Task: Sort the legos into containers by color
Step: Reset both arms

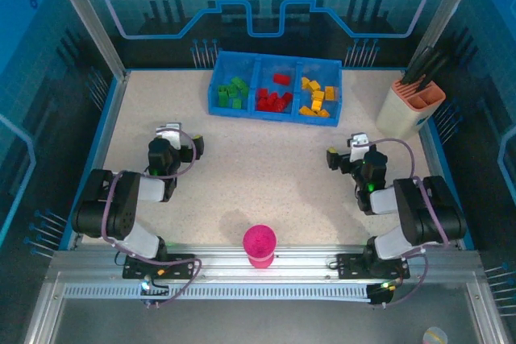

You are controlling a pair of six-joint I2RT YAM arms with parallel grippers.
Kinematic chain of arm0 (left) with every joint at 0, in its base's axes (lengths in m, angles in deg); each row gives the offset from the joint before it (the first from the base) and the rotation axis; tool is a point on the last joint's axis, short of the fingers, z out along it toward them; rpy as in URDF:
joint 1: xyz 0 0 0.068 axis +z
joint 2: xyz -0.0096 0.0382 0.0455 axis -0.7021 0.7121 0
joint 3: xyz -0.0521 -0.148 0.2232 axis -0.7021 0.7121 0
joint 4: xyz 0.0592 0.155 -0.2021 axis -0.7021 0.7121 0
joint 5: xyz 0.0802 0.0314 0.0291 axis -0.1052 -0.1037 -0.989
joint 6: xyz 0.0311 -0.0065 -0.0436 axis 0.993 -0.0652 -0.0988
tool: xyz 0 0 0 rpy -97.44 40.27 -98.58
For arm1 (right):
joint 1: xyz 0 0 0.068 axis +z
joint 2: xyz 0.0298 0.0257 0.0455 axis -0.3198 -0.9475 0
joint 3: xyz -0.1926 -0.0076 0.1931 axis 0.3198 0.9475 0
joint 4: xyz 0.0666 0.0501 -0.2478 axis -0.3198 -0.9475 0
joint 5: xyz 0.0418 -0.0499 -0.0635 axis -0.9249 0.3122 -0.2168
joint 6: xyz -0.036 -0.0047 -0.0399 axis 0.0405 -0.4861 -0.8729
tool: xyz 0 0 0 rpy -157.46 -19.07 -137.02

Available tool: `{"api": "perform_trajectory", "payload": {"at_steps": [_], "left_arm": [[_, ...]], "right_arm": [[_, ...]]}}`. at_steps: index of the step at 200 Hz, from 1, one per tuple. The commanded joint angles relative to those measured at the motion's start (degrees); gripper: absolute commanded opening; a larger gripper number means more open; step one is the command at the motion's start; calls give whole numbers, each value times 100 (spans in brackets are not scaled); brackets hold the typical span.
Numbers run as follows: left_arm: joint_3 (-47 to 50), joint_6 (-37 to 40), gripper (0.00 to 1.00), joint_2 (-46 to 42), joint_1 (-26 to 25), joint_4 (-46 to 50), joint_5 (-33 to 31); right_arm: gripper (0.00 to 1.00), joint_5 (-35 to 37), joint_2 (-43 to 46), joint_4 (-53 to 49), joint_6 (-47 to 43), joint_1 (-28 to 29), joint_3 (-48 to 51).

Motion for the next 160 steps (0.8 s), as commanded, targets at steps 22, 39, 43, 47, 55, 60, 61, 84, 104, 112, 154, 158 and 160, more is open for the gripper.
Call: {"api": "perform_trajectory", "payload": {"at_steps": [22,39,43,47,55,60,61,84,104,112,154,158,160], "left_arm": [[-78,54,99,-37,-4,28,-73],[-73,52,99,-37,-4,22,-71],[-77,56,99,-33,-4,26,-79],[-73,52,99,-37,-4,29,-68],[-77,52,99,-37,-4,23,-68],[-71,47,99,-37,-4,22,-69],[-75,45,99,-37,-4,22,-68],[-72,56,99,-37,-5,27,-76],[-74,50,99,-37,-4,36,-68],[-78,45,99,-37,-3,37,-67],[-78,44,99,-33,3,37,-70],[-74,45,100,-37,-3,39,-68],[-77,43,99,-37,-4,32,-67]], "right_arm": [[100,-96,-117,282,-165,120,-342],[100,-106,-94,-690,-175,124,-806],[100,-108,-75,-862,-130,114,-881],[100,-145,-68,-873,-90,58,-889],[100,-183,-116,-875,-6,-7,-928],[100,-196,-85,-977,3,-27,-947],[100,-201,-78,-988,2,-29,-944],[100,-222,-104,-905,22,-39,-942],[100,-225,-99,-915,24,-39,-941],[100,-223,-98,-923,21,-47,-942],[100,-163,-98,-903,1,-22,-930],[100,-162,-98,-903,5,-20,-925],[100,-161,-98,-903,2,-15,-925]]}}
